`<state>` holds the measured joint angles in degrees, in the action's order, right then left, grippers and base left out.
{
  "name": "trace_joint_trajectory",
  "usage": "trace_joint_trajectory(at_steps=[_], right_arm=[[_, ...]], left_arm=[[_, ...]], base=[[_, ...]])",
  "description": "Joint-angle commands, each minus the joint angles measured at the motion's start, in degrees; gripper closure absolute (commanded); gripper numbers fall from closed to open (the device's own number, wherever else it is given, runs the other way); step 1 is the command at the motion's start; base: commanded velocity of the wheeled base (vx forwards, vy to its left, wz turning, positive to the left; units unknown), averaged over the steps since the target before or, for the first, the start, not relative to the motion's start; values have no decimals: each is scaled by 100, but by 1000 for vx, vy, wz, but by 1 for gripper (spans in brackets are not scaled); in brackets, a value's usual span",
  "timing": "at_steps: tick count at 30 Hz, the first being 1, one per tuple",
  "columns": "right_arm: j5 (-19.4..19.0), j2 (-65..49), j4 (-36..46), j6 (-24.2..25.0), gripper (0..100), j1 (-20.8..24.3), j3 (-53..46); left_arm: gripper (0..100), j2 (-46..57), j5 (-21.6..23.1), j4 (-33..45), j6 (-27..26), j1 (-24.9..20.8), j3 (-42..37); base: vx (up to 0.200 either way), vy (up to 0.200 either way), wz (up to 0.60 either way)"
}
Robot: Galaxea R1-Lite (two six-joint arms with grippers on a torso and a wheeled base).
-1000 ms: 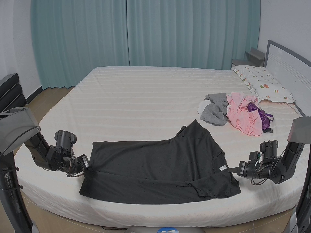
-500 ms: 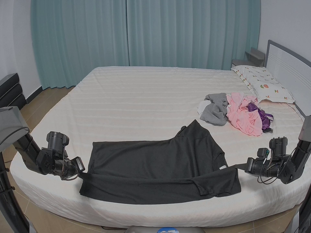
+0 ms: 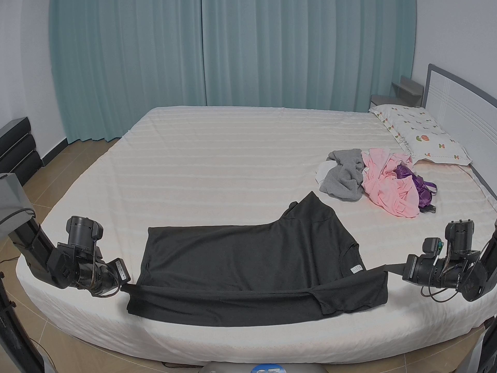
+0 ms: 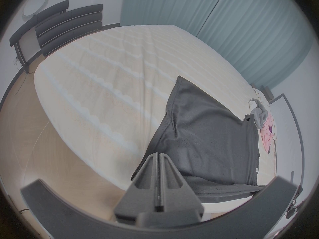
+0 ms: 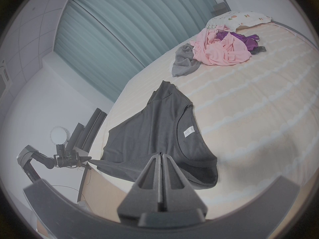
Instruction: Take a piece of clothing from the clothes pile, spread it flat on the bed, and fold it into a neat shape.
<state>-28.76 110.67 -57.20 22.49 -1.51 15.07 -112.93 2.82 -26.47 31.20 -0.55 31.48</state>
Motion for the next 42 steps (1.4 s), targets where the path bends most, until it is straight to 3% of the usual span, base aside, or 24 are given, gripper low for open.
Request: trace_joint_trajectory(at_steps=[1, 16, 42], right_arm=[[-16, -344, -2, -8, 100, 37, -206], [-7, -520, 60, -8, 100, 54, -241], [230, 1519, 534, 18, 100, 239, 1605]], left_arm=[[100, 272, 8, 1, 18, -7, -177], [100, 395, 0, 19, 44, 64, -256], [100, -1372, -71, 1, 62, -112, 1080]], base=[[0, 0, 0], [0, 0, 0], [0, 0, 0]])
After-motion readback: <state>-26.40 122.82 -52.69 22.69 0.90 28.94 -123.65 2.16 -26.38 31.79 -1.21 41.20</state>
